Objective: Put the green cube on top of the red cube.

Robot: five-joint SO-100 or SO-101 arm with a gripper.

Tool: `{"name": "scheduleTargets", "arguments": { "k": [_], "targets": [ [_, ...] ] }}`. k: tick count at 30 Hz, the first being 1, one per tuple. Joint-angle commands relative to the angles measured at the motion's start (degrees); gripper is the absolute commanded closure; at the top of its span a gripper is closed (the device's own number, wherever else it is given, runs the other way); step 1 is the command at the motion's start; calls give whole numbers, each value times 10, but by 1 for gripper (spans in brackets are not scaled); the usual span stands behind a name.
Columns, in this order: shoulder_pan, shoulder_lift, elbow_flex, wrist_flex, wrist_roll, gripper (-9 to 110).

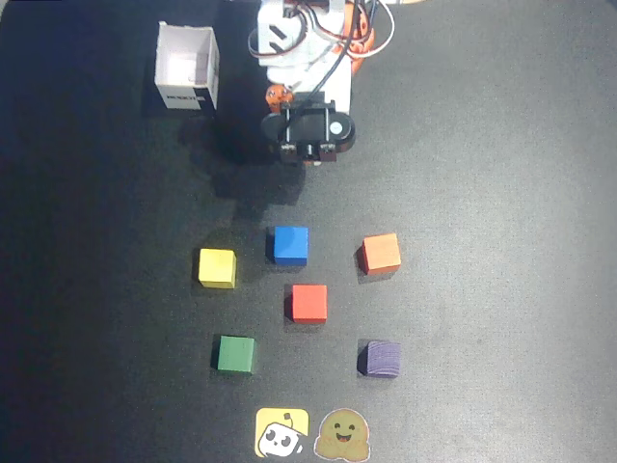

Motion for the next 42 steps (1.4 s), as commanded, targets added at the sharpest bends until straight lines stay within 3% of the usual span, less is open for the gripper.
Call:
{"name": "scheduleTargets", "arguments": {
  "k": [1, 21, 42],
  "targets": [
    [-3, 4, -3, 0, -3, 101],
    [-27, -23, -68, -21, -3, 96],
    [5, -566, -452, -105, 5, 90]
  ]
}}
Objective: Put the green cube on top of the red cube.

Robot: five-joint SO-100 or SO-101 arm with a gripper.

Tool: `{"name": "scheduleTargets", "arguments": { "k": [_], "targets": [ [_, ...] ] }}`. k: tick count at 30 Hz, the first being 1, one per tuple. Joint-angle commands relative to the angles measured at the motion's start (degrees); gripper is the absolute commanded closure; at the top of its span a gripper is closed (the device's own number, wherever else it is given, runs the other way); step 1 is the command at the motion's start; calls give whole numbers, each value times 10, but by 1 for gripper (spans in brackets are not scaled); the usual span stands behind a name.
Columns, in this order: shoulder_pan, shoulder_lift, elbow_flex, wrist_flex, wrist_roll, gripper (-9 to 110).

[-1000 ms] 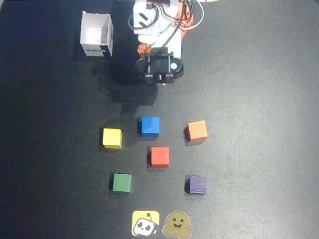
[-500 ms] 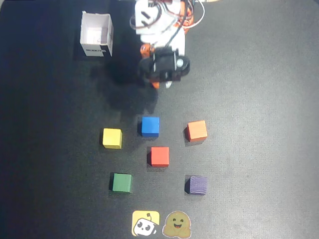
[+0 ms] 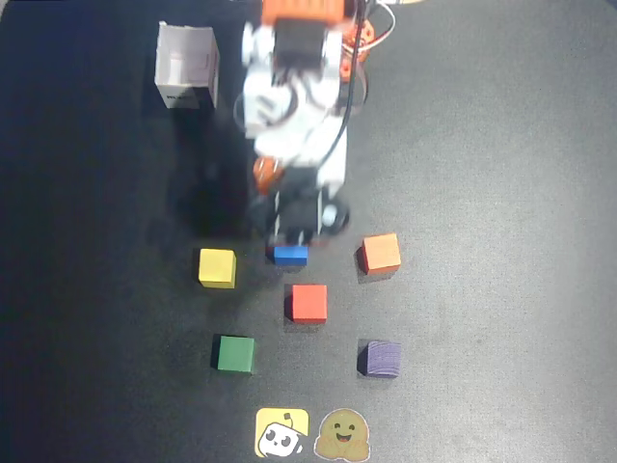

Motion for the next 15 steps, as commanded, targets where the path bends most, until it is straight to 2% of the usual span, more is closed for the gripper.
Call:
{"name": "scheduleTargets", "arguments": {
  "k": [1, 6, 15],
  "targets": [
    [13, -76, -86, -9, 4, 90],
    [33, -184, -171, -11, -1, 87],
    [53, -276, -235, -40, -6, 85]
  ]
}}
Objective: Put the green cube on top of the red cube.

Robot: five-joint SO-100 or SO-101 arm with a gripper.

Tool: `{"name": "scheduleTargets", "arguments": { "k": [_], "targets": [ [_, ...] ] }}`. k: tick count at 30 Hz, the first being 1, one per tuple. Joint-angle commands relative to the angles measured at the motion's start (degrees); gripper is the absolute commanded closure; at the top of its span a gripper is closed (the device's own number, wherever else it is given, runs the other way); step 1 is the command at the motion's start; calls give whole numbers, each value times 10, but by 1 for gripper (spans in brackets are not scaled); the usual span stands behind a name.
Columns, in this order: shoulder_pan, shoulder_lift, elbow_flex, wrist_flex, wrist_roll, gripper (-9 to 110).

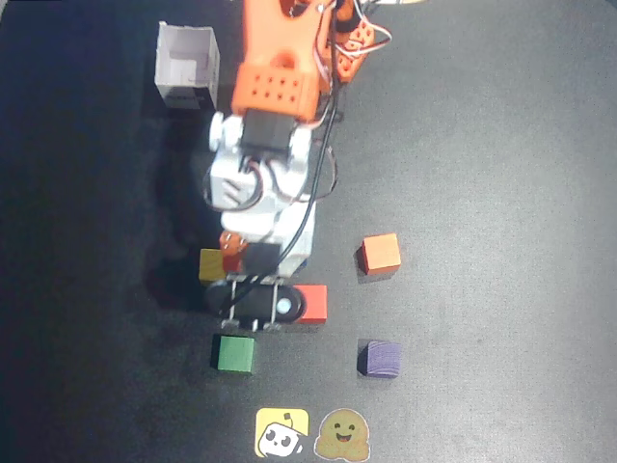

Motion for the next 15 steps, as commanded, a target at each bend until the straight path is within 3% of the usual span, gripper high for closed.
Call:
{"name": "scheduleTargets", "arguments": {
  "k": [1, 15],
  "targets": [
    [4, -13, -47, -9, -5, 85],
    [10, -91, -82, -62, 8, 80]
  ]
}}
